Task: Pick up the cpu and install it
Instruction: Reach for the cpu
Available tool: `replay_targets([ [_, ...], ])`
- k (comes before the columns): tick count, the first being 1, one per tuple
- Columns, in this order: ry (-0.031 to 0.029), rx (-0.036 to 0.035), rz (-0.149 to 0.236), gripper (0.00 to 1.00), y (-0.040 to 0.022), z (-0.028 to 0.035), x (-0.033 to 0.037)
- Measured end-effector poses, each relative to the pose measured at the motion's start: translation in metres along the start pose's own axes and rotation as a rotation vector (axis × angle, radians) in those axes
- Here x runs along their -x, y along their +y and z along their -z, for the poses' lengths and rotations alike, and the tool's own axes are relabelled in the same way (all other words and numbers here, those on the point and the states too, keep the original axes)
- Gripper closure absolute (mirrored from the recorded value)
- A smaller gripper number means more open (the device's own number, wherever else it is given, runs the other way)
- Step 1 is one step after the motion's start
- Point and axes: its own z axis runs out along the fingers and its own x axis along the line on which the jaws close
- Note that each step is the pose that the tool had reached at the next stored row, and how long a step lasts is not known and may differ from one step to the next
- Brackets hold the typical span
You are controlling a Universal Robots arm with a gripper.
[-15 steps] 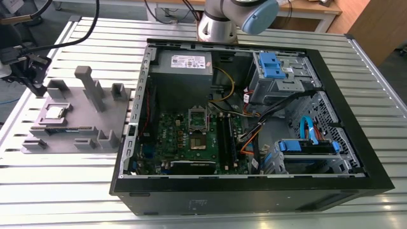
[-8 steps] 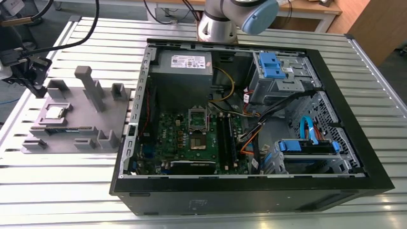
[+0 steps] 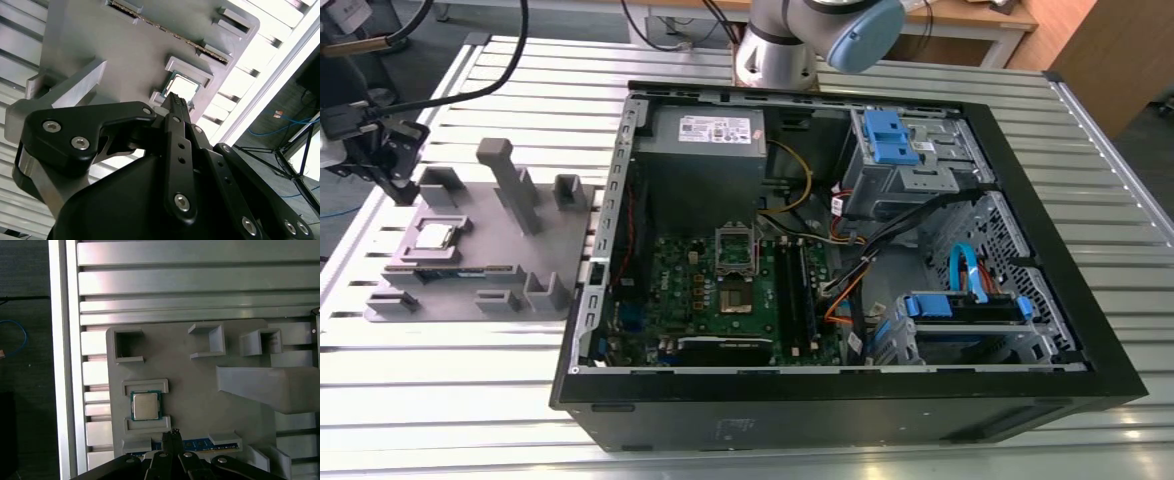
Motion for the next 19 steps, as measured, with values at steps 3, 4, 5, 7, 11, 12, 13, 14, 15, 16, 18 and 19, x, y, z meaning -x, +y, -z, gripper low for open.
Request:
replay_targets([
  [3, 0.0004, -0.0002, 0.000, 0.89, -0.0001, -0.0036, -0.0003],
  [4, 0.0004, -0.0003, 0.000, 0.89, -0.0002, -0.0054, -0.0005],
  [5, 0.0004, -0.0003, 0.000, 0.89, -0.0002, -0.0072, -0.0007],
  [7, 0.0005, -0.0004, 0.000, 0.89, -0.0003, -0.0107, -0.0013],
  [11, 0.0002, -0.0031, 0.000, 0.89, -0.0009, -0.0241, -0.0058],
  [12, 0.0001, -0.0039, 0.000, 0.89, -0.0009, -0.0258, -0.0061],
  [13, -0.0003, -0.0086, 0.001, 0.89, -0.0012, -0.0362, -0.0072],
  [14, -0.0002, -0.0086, 0.001, 0.89, -0.0012, -0.0369, -0.0073],
  [15, 0.0000, -0.0089, 0.000, 0.89, -0.0012, -0.0370, -0.0073],
  [16, 0.0001, -0.0089, 0.001, 0.89, -0.0013, -0.0372, -0.0073],
  [18, -0.0001, -0.0088, 0.001, 0.89, -0.0012, -0.0374, -0.0073],
  [19, -0.0002, -0.0087, 0.001, 0.89, -0.0012, -0.0374, -0.0073],
])
